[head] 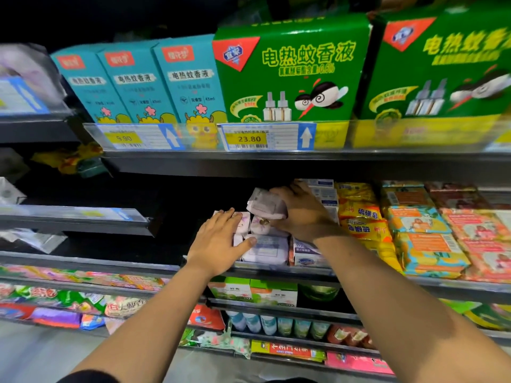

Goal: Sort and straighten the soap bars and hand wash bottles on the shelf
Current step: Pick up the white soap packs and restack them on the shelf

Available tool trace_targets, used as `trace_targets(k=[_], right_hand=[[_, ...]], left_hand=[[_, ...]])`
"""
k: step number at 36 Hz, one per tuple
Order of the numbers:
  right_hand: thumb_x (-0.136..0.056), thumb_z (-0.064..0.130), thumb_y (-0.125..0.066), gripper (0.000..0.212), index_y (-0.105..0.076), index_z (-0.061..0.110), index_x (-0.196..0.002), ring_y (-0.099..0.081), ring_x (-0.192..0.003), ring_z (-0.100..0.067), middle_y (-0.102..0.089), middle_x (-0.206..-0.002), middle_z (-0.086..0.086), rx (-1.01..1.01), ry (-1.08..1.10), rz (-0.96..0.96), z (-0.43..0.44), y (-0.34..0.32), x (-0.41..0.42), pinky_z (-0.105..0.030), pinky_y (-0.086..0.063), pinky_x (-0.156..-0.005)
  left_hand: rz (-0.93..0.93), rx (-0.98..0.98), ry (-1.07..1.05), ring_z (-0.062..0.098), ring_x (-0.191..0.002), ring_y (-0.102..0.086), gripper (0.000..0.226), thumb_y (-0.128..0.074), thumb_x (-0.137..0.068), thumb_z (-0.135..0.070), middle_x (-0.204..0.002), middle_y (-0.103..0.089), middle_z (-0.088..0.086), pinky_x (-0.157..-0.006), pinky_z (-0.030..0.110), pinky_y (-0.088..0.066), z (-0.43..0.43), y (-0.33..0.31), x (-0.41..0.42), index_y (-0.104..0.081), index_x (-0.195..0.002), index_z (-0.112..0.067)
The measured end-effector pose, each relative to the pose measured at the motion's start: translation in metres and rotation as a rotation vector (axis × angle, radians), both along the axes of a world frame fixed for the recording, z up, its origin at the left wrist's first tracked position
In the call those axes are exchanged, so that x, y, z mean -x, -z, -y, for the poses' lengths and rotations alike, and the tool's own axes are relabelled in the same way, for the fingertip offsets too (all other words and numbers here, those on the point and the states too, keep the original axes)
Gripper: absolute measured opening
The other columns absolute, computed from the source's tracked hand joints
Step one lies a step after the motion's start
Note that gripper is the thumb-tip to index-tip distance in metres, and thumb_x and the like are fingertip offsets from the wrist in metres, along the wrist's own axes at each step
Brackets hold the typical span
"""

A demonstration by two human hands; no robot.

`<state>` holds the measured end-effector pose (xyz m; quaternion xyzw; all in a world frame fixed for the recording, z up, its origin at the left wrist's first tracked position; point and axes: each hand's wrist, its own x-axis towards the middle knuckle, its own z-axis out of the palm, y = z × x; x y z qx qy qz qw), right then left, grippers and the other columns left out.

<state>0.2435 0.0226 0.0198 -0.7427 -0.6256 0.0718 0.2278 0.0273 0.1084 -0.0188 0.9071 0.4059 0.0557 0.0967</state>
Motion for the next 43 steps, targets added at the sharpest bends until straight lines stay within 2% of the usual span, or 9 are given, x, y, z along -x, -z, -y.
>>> trace_targets(k=[10, 15, 18, 21, 24, 28, 32, 37, 43], right_hand=[[-0.076, 0.032, -0.087, 0.073, -0.053, 0.029, -0.141, -0.054, -0.119, -0.018, -0.058, -0.132, -0.001, -0.049, 0.019, -0.301, 0.021, -0.016, 0.013, -0.026, -0.045, -0.097], [-0.073, 0.011, -0.088, 0.061, -0.06, 0.046, -0.114, -0.066, -0.106, -0.004, -0.066, -0.122, 0.009, -0.163, 0.032, -0.743, 0.053, -0.018, 0.037, -0.028, -0.057, -0.092], [-0.077, -0.001, -0.082, 0.056, -0.061, 0.04, -0.109, -0.069, -0.092, 0.005, -0.069, -0.109, 0.01, -0.255, 0.058, -0.968, 0.071, -0.018, 0.05, -0.016, -0.056, -0.074], [-0.082, -0.004, -0.075, 0.045, -0.064, 0.029, -0.11, -0.069, -0.088, 0.001, -0.069, -0.106, 0.006, -0.311, 0.102, -1.137, 0.083, -0.015, 0.06, -0.017, -0.055, -0.07], [-0.089, 0.002, -0.07, 0.035, -0.067, 0.029, -0.11, -0.069, -0.094, -0.007, -0.069, -0.109, 0.0, -0.287, 0.114, -1.218, 0.094, -0.012, 0.064, -0.022, -0.055, -0.073], [-0.095, 0.015, -0.063, 0.016, -0.069, 0.027, -0.103, -0.067, -0.104, -0.02, -0.069, -0.111, -0.005, -0.215, 0.144, -1.314, 0.102, -0.011, 0.068, -0.037, -0.059, -0.084], [-0.101, 0.026, -0.054, 0.015, -0.067, 0.024, -0.108, -0.07, -0.092, -0.017, -0.073, -0.107, -0.006, -0.122, 0.111, -1.358, 0.11, -0.016, 0.072, -0.033, -0.058, -0.077], [-0.093, 0.032, -0.069, 0.026, -0.064, 0.039, -0.118, -0.069, -0.108, -0.017, -0.072, -0.116, 0.003, -0.051, 0.068, -1.233, 0.11, -0.011, 0.074, -0.045, -0.052, -0.101], [-0.101, 0.018, -0.057, 0.023, -0.066, 0.039, -0.105, -0.07, -0.09, -0.02, -0.064, -0.117, 0.002, -0.151, 0.138, -1.258, 0.108, -0.018, 0.079, -0.032, -0.055, -0.058]], left_hand=[[0.061, 0.068, 0.004, 0.012, -0.153, -0.01, 0.094, -0.036, -0.084, -0.084, -0.165, -0.018, -0.007, -0.124, 0.031, -0.007, -0.003, 0.003, 0.005, -0.028, -0.157, -0.025], [0.38, 0.055, 0.018, 0.022, -0.139, -0.043, 0.097, -0.041, -0.076, -0.088, -0.146, -0.051, 0.0, -0.122, 0.037, -0.016, 0.0, 0.006, 0.012, -0.052, -0.142, -0.018], [0.452, -0.103, 0.064, 0.019, -0.143, -0.034, 0.08, -0.051, -0.082, -0.073, -0.15, -0.047, -0.005, -0.119, 0.041, -0.011, 0.013, 0.006, 0.019, -0.045, -0.146, -0.025], [0.654, -0.108, 0.135, 0.015, -0.142, -0.036, 0.081, -0.062, -0.082, -0.067, -0.152, -0.039, -0.012, -0.116, 0.041, -0.027, 0.039, -0.001, 0.022, -0.034, -0.149, -0.033], [0.871, 0.067, 0.21, 0.008, -0.14, -0.038, 0.079, -0.074, -0.08, -0.048, -0.15, -0.032, -0.03, -0.114, 0.027, -0.034, 0.069, -0.012, 0.021, -0.029, -0.146, -0.05], [0.867, 0.313, 0.153, -0.01, -0.114, -0.053, 0.05, -0.082, -0.076, -0.042, -0.122, -0.058, -0.022, -0.092, 0.007, -0.04, 0.088, -0.026, 0.019, -0.056, -0.119, -0.04], [0.936, 0.579, 0.059, 0.005, -0.104, -0.066, 0.046, -0.079, -0.08, -0.045, -0.109, -0.07, -0.015, -0.086, 0.019, -0.052, 0.091, -0.033, 0.016, -0.059, -0.118, -0.029], [1.121, 0.851, -0.037, 0.018, -0.097, -0.07, 0.036, -0.073, -0.084, -0.035, -0.098, -0.075, -0.001, -0.085, 0.029, -0.053, 0.098, -0.042, 0.013, -0.064, -0.111, -0.013], [1.091, 0.893, 0.031, 0.01, -0.108, -0.065, 0.052, -0.075, -0.082, -0.008, -0.124, -0.066, -0.009, -0.078, 0.026, -0.056, 0.097, -0.043, 0.022, -0.054, -0.128, -0.02]])
